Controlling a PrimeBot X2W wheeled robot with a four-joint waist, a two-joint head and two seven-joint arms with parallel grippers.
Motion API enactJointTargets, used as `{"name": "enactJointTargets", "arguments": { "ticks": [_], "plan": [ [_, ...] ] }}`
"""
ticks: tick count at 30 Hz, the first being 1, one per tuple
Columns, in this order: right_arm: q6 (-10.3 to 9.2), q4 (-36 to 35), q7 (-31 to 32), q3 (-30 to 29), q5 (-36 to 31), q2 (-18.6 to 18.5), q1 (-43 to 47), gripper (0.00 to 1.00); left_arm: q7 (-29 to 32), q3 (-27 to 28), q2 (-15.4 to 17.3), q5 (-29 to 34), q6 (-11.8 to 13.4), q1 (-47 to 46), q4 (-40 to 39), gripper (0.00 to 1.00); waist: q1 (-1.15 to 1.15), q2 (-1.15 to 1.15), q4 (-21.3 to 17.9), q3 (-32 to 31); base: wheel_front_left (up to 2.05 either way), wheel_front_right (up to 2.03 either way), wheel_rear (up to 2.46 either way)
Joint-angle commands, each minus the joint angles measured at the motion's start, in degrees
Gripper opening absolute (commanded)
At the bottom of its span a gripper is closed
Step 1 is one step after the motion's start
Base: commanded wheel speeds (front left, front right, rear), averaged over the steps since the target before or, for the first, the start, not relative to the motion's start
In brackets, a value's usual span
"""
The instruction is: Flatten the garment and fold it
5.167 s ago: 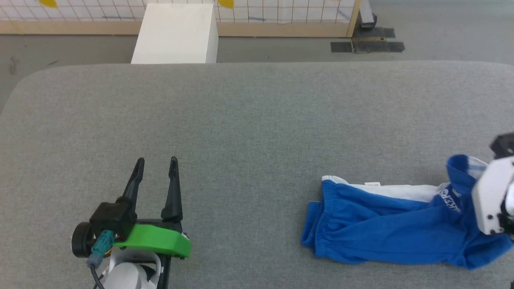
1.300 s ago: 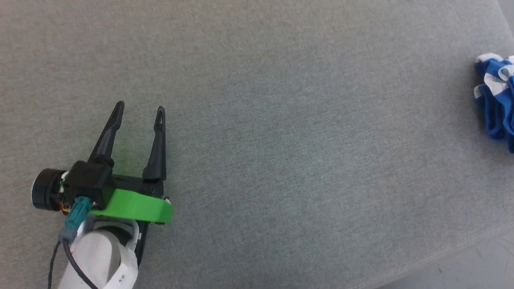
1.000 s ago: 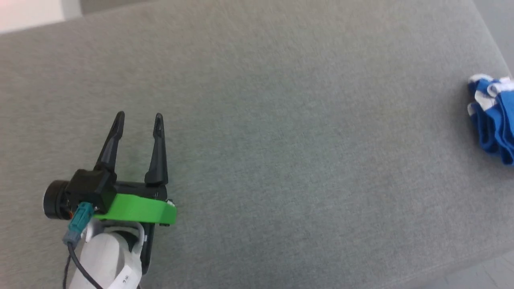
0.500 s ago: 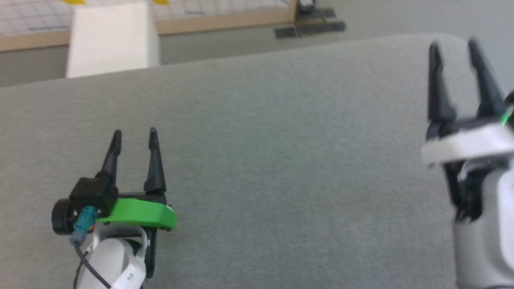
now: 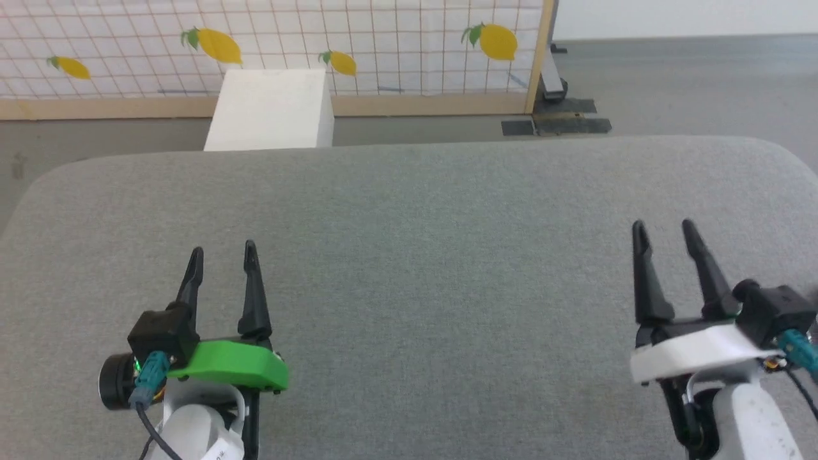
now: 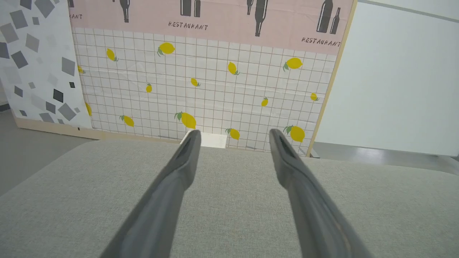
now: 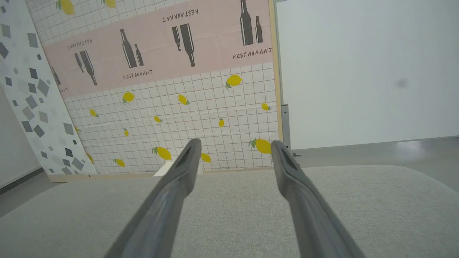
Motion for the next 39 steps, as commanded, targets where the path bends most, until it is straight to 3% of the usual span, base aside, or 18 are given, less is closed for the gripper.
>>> {"name": "enactJointTargets", "arguments": {
  "ticks": [1,28,29,39],
  "plan": [
    [-0.09,0.2,-0.6,0.2,0.5,0.1,1.3,1.00,-0.4,0.4,-0.3,-0.3,0.4,1.0,0.2,1.00,0.00,0.00,0.8,-1.0,0.00,0.00,0.00],
    [-0.09,2.4,-0.6,2.4,0.8,0.1,7.8,1.00,-0.6,-1.8,-2.2,1.3,-0.5,4.6,5.4,1.00,0.00,0.00,1.1,-0.9,0.00,0.00,0.00],
    [0.00,2.3,-0.5,2.3,0.8,0.1,7.5,0.00,-0.3,-1.8,-2.0,0.4,-0.3,4.3,5.4,0.00,0.00,0.00,1.1,-0.9,0.00,0.00,0.00],
    [0.01,1.8,0.2,2.2,0.2,0.0,7.5,0.00,0.4,-1.5,-2.1,1.0,-0.6,4.4,4.9,0.00,0.00,0.00,1.0,-0.9,0.00,0.00,0.00]
  ]
}}
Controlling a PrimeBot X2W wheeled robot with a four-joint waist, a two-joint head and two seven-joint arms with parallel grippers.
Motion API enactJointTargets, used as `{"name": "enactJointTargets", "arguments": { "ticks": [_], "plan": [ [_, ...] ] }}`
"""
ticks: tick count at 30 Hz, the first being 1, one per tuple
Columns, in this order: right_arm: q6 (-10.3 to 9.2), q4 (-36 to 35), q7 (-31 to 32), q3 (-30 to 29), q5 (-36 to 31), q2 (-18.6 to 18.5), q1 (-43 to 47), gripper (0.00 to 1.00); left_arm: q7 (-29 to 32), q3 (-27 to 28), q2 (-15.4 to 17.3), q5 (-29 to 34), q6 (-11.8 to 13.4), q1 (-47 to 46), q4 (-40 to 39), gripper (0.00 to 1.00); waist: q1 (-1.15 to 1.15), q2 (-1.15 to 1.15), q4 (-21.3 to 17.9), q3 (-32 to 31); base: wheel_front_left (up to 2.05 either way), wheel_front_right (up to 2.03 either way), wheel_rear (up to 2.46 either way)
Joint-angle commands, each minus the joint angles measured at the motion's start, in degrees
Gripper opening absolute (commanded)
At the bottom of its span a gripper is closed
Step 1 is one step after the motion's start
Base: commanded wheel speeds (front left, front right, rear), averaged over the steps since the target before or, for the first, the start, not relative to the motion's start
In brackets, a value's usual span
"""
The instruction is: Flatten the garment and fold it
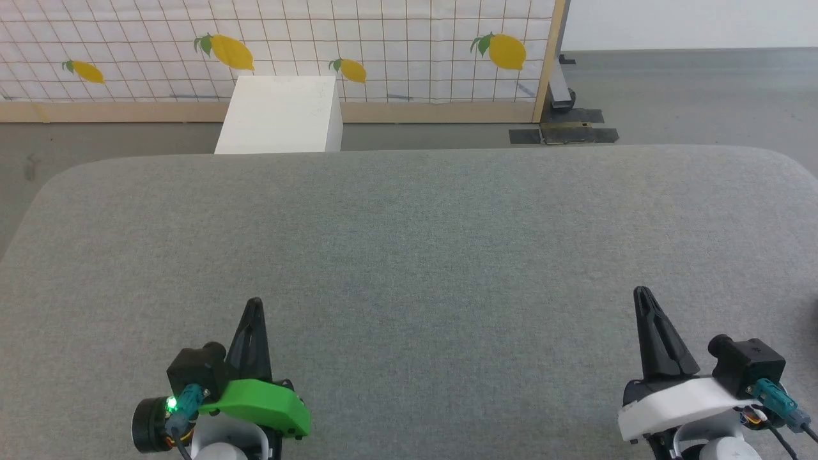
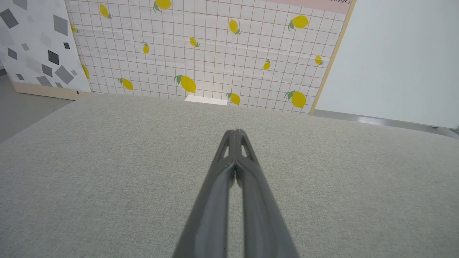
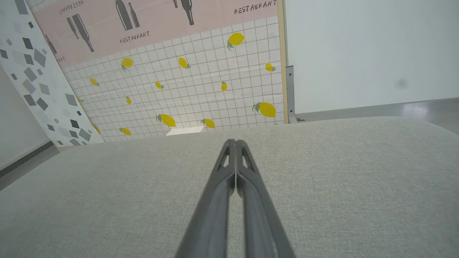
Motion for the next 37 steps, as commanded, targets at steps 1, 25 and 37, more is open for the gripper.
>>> {"name": "enactJointTargets", "arguments": {
  "ticks": [1,25,37],
  "plan": [
    [-0.01,-0.4,0.3,0.0,-0.7,0.0,0.1,0.00,0.3,0.3,-0.1,0.8,-0.3,0.2,-0.5,0.00,0.00,0.00,0.0,0.0,0.00,0.00,0.00],
    [-0.02,-2.4,2.9,0.0,-3.1,0.0,0.3,0.00,3.1,1.7,-0.6,3.6,-1.3,0.7,-2.7,0.00,0.00,0.00,-0.4,0.0,0.00,0.00,0.00],
    [-0.03,-3.5,4.3,0.0,-4.4,0.0,0.4,0.00,4.5,2.4,-0.8,5.0,-1.9,1.0,-3.9,0.00,0.00,0.00,-0.6,-0.1,0.00,0.00,0.00]
  ]
}}
